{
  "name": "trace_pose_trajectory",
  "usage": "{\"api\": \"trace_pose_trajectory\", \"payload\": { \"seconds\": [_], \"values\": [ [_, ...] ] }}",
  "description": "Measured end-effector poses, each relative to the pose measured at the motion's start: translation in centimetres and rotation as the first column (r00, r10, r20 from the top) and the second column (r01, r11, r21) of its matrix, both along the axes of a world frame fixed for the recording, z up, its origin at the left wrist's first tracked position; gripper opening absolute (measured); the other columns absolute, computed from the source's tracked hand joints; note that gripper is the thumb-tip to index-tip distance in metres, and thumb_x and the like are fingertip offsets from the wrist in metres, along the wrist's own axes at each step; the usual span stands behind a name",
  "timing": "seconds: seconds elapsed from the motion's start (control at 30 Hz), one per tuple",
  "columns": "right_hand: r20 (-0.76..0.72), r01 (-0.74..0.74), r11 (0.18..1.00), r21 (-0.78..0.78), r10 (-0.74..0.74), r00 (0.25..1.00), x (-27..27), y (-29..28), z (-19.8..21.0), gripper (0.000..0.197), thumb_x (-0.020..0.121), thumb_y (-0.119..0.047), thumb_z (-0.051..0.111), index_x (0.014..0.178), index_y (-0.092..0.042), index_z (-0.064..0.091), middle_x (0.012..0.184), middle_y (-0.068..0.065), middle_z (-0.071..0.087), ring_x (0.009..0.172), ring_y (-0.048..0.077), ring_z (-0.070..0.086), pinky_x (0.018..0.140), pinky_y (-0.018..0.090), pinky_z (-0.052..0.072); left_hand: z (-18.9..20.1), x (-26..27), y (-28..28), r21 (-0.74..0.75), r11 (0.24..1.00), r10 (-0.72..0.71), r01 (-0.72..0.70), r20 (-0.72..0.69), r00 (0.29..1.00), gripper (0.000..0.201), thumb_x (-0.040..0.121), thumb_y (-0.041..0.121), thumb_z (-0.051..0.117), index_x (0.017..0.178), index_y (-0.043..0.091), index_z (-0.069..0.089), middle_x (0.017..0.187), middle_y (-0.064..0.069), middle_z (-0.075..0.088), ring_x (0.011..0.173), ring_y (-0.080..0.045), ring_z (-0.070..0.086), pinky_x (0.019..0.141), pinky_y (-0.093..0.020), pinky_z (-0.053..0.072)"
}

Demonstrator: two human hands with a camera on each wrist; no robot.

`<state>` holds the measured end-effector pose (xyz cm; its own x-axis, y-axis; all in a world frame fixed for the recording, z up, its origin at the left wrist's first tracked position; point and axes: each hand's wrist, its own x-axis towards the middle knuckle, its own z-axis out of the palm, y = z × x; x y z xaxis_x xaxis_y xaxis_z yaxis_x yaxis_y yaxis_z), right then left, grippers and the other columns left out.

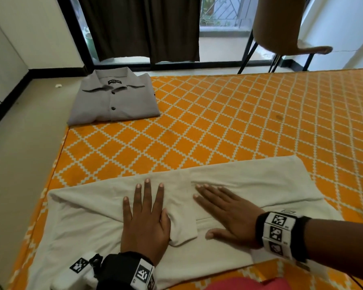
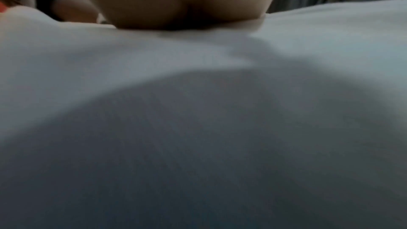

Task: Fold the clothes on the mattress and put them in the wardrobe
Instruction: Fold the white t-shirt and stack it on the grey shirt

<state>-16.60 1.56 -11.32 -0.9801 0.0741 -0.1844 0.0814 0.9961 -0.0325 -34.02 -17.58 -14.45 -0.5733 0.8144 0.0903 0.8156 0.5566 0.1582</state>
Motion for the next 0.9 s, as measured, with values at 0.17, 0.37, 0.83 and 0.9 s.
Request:
{"api": "trace_pose_trajectory", "payload": {
  "seconds": [0.17, 0.37, 0.83, 0.9],
  "values": [
    [0.053, 0.160, 0.987, 0.034, -0.161, 0.985, 4.3, 4.4, 0.8, 0.079, 0.095, -0.070, 0.016, 0.155, -0.025, -0.009, 0.163, 0.000, -0.010, 0.150, 0.013, -0.009, 0.120, 0.035, -0.001, -0.1, 0.0, 0.1, 0.013, 1.000, -0.005, 0.005, 0.012, 1.000, 0.062, 0.093, 0.035, 0.026, 0.153, 0.020, 0.028, 0.160, -0.011, 0.021, 0.146, -0.031, 0.025, 0.114, -0.057, 0.016],
    [0.179, 0.353, 0.930, 0.105, -0.367, 0.913, 8.9, 8.8, 2.2, 0.085, 0.081, -0.081, -0.012, 0.147, -0.031, -0.029, 0.157, -0.007, -0.030, 0.145, 0.009, -0.025, 0.120, 0.031, -0.010, -0.1, 0.1, 0.2, 0.017, 1.000, -0.003, 0.003, 0.010, 1.000, 0.062, 0.092, 0.035, 0.026, 0.152, 0.020, 0.031, 0.160, -0.012, 0.022, 0.146, -0.032, 0.026, 0.115, -0.058, 0.016],
    [0.128, -0.280, 0.957, 0.075, 0.270, 0.954, -1.8, -3.2, 1.1, 0.084, 0.093, -0.066, 0.011, 0.156, -0.011, 0.005, 0.163, 0.011, 0.004, 0.151, 0.025, 0.000, 0.121, 0.048, 0.007, 0.1, 0.1, 0.2, -0.012, 1.000, 0.003, -0.003, 0.008, 1.000, 0.064, 0.090, 0.035, 0.028, 0.152, 0.019, 0.033, 0.160, -0.011, 0.024, 0.145, -0.033, 0.027, 0.113, -0.060, 0.019],
    [0.089, -0.251, 0.967, -0.041, 0.254, 0.963, -1.7, -2.7, 0.6, 0.084, 0.094, -0.065, 0.020, 0.155, -0.015, -0.007, 0.163, 0.007, -0.010, 0.150, 0.021, -0.012, 0.121, 0.047, 0.002, 0.1, 0.1, 0.3, -0.015, 1.000, 0.003, -0.003, 0.005, 1.000, 0.064, 0.090, 0.036, 0.029, 0.152, 0.020, 0.032, 0.160, -0.011, 0.023, 0.145, -0.033, 0.027, 0.113, -0.060, 0.019]
  ]
}}
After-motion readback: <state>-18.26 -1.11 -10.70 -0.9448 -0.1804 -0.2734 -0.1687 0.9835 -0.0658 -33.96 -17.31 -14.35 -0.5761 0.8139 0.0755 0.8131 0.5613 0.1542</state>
